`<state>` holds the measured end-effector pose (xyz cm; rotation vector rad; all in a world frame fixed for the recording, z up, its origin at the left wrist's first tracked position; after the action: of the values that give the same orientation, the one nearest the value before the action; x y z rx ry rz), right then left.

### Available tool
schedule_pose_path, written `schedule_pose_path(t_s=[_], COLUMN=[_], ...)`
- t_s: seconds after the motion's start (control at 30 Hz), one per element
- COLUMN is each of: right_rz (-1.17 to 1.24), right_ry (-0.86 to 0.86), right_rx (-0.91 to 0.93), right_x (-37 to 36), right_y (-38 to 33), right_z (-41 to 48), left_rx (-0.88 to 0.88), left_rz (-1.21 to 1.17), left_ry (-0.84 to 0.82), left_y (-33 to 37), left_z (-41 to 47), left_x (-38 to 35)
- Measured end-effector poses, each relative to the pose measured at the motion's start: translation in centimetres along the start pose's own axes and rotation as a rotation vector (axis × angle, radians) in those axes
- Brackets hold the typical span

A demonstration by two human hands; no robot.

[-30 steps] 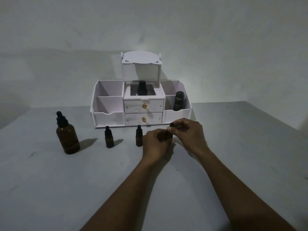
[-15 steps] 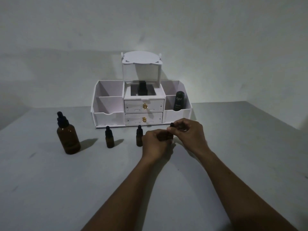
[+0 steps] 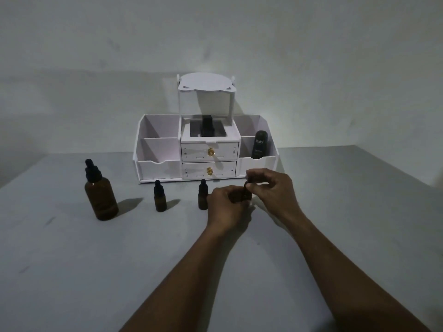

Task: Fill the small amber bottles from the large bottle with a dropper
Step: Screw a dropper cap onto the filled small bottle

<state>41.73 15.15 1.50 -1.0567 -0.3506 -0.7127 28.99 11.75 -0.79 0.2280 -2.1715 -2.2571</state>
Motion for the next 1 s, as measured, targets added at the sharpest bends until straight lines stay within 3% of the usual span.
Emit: schedule_pose_path(t_s=[1.0], right_rz=[0.019], right_ry=[0.005], right_rx=[-0.019], right_x=[-0.10], right_y=[0.02], right_z=[0.10], left_rx=[-0.007], left_rz=[0.011], left_ry=[0.000], left_y=[-0.12], left_z=[0.31], left_x=[0.01])
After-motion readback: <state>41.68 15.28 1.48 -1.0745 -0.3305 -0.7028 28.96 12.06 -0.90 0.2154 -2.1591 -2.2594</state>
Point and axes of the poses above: each hand's wrist, its own z-axis towards the middle knuckle, its own x-axis out of the back of the hand, y = z × x, the point moved 5 cm from there along z, towards the middle knuckle, and after that the axes turned 14 degrees about -z, right-handed, at the moved point
